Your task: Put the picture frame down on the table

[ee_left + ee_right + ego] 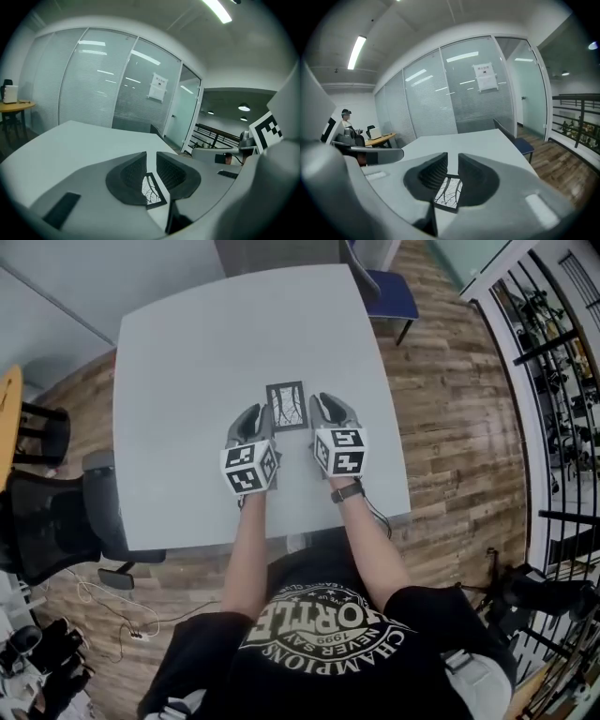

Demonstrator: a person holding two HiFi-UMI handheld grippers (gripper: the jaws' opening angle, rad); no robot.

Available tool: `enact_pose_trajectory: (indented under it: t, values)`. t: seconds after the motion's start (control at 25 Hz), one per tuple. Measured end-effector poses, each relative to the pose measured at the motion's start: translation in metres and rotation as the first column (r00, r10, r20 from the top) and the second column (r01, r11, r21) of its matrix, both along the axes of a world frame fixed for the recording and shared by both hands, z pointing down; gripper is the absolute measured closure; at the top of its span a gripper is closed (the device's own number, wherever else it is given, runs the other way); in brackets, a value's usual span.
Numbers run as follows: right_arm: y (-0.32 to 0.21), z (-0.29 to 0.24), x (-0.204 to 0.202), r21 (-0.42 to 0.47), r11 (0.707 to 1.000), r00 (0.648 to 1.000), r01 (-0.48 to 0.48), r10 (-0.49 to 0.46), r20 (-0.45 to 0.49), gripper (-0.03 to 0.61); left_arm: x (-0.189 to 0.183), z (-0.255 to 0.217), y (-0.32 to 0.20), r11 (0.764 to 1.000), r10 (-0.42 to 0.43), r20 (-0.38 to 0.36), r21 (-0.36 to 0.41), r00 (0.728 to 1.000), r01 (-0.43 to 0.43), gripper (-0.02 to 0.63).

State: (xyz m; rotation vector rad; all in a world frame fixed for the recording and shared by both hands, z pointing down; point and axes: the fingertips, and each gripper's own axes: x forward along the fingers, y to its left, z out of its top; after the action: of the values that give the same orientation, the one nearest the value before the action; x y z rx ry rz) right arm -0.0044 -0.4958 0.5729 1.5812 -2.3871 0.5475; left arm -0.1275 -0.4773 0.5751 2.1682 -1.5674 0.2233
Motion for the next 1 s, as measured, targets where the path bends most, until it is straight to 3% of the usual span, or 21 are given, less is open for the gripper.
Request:
enact_pose_trajectory:
  t: [0.36,0.68,1.0]
  values:
    - [0.091,-0.062,0.002,0.160,0.987,1.000,0.009,-0.007,-0.011,0.576,0.009,-0.055,0.081,0.992,0.020,0.015,0.128,1.000,-0.022,0.595]
    - [0.163,-0.086,0.010,0.262,0.965,0.998,-0.034,0.046,-0.038,0.580,0.004,-0.080,0.150,0.976,0.028,0.060,0.213,0.998,-0.040,0.607]
    - [0.205,-0.102,0.019,0.323,0.945,0.995,-0.057,0.079,-0.055,0.580,-0.020,-0.096,0.194,0.963,-0.021,0.066,0.270,0.998,0.003,0.607]
